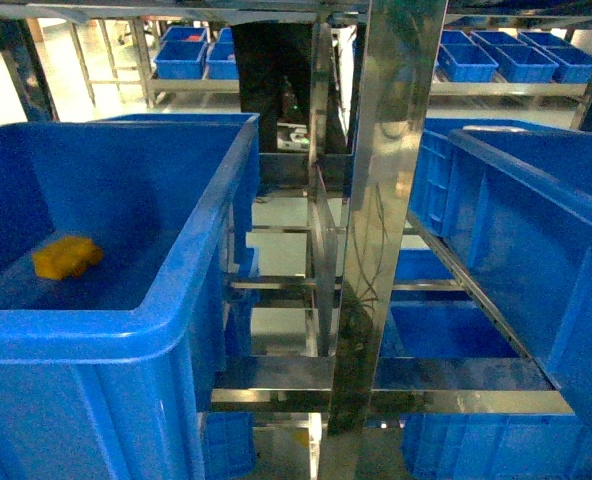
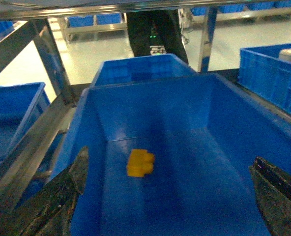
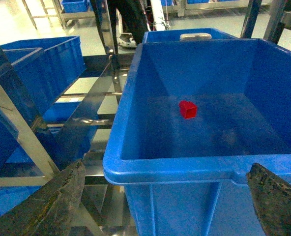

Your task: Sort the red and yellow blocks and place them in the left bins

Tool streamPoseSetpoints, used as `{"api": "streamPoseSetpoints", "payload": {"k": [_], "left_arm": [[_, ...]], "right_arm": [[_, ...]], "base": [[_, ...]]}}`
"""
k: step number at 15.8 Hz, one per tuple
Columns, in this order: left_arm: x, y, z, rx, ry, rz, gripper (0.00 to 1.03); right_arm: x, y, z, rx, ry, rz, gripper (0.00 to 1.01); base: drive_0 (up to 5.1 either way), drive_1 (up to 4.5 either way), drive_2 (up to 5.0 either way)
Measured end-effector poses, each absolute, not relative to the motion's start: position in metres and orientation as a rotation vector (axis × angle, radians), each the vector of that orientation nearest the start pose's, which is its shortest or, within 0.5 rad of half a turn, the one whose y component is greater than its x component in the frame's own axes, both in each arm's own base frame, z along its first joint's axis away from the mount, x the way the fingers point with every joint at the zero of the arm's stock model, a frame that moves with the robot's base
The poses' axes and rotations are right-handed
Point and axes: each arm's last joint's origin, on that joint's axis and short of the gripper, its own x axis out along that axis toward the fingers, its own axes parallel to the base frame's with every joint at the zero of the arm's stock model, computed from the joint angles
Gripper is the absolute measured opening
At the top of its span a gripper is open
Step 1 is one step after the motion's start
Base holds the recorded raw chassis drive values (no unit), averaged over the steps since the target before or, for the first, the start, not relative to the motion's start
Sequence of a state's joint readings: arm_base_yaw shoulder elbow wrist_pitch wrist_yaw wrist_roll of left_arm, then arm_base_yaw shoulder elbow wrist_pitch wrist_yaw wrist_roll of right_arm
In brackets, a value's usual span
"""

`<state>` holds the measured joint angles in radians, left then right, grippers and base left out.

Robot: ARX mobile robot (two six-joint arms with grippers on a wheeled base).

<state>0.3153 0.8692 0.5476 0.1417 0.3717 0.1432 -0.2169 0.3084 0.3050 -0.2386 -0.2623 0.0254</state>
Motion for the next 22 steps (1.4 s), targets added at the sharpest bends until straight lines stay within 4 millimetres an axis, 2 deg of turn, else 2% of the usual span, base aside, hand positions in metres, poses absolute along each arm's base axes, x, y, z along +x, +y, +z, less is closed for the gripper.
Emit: {"api": "streamPoseSetpoints", "payload": {"k": [1,4,5,6,7,10,13,14,16,20,22], "left_arm": [[0.179,0.046,0.264,0.061,0.160,-0.079,0.98],[0.177,0.044,0.266,0.033,0.143,-0.080,0.98],[0.177,0.042,0.266,0.043,0.047,-0.031,0.90],[0.173,0.038,0.262,0.042,0.006,-0.014,0.82],[0.164,0.032,0.248,0.028,-0.013,-0.001,0.70],[0.153,0.021,0.222,0.005,0.011,-0.005,0.39],[0.141,0.013,0.207,0.006,-0.001,-0.002,0.05],[0.139,0.012,0.203,0.004,0.001,-0.002,0.02],[0.133,-0.001,0.194,0.003,0.004,-0.013,0.02],[0.123,0.000,0.182,0.003,0.007,0.002,0.02],[0.120,0.000,0.179,0.003,0.008,0.002,0.02]], "right_arm": [[0.106,-0.016,0.220,0.083,0.236,0.042,0.98],[0.106,-0.016,0.220,0.083,0.236,0.042,0.98],[0.106,-0.016,0.221,0.071,0.191,0.037,0.96],[0.104,-0.016,0.219,0.040,0.093,0.011,0.89],[0.097,-0.012,0.210,0.014,0.008,0.003,0.77],[0.098,0.000,0.198,0.005,0.004,0.018,0.46],[0.097,0.000,0.189,0.003,-0.002,0.000,0.12],[0.097,0.000,0.187,0.002,-0.003,0.000,0.01],[0.098,0.000,0.180,0.002,0.009,-0.001,0.02],[0.098,0.000,0.175,0.002,0.003,0.000,0.02],[0.097,0.000,0.167,0.000,0.004,0.002,0.02]], "base": [[0.0,0.00,0.0],[0.0,0.00,0.0],[0.0,0.00,0.0],[0.0,0.00,0.0],[0.0,0.00,0.0],[0.0,0.00,0.0],[0.0,0.00,0.0],[0.0,0.00,0.0],[0.0,0.00,0.0],[0.0,0.00,0.0],[0.0,0.00,0.0]]}}
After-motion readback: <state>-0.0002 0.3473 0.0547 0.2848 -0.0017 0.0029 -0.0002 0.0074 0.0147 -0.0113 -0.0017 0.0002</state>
